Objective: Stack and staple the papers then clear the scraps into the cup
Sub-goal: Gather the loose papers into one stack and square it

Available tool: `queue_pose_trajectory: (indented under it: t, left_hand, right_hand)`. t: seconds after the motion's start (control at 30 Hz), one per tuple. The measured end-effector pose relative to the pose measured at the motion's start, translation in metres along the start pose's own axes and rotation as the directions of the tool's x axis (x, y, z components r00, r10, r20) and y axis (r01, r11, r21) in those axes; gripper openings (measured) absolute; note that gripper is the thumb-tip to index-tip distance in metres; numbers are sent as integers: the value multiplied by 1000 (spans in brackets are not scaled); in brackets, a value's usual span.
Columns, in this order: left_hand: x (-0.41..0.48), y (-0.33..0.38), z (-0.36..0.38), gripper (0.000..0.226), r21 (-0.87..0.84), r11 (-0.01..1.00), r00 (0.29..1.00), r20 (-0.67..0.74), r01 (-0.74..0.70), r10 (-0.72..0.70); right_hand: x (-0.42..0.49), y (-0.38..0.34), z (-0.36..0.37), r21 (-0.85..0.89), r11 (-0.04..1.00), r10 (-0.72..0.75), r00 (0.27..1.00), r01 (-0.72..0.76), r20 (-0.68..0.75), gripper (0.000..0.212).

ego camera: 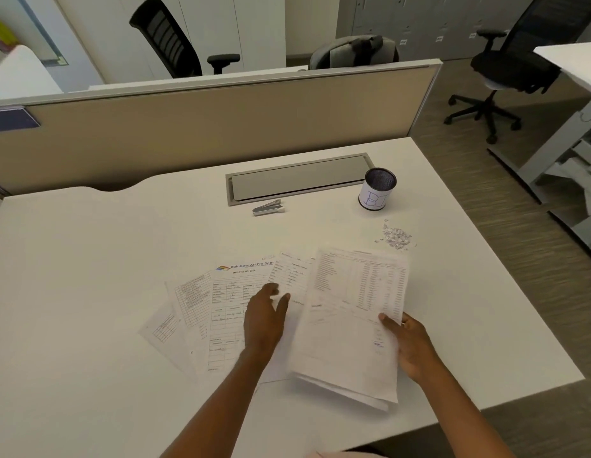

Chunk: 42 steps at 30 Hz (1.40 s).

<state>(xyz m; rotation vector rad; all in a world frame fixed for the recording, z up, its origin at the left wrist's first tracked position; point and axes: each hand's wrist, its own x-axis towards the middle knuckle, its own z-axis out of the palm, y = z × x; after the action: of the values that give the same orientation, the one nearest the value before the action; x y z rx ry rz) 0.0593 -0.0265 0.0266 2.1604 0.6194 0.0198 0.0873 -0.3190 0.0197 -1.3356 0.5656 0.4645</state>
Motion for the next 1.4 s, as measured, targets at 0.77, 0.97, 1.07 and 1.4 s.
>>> queue_pose_trajectory:
  t: [0.77, 0.97, 1.07, 1.4]
  left_hand:
    - [25, -1, 4, 74, 352, 911, 972, 12, 217, -236]
    - [30, -14, 0, 14, 89, 972, 975, -59, 220, -215]
    - [27, -6, -4, 11, -92, 972, 973, -54, 217, -223]
    - [29, -8, -6, 20, -343, 874, 939, 100, 343, -329]
  right_hand:
    - [-7, -3, -15, -70, 997, 29, 999, -28, 13, 28]
    - [-1, -10, 4, -108, 994, 45, 991, -31, 126, 32]
    - [5, -13, 17, -89, 995, 50, 985, -35, 166, 32]
    - [36, -10, 69, -205, 978, 46, 998, -37, 39, 31]
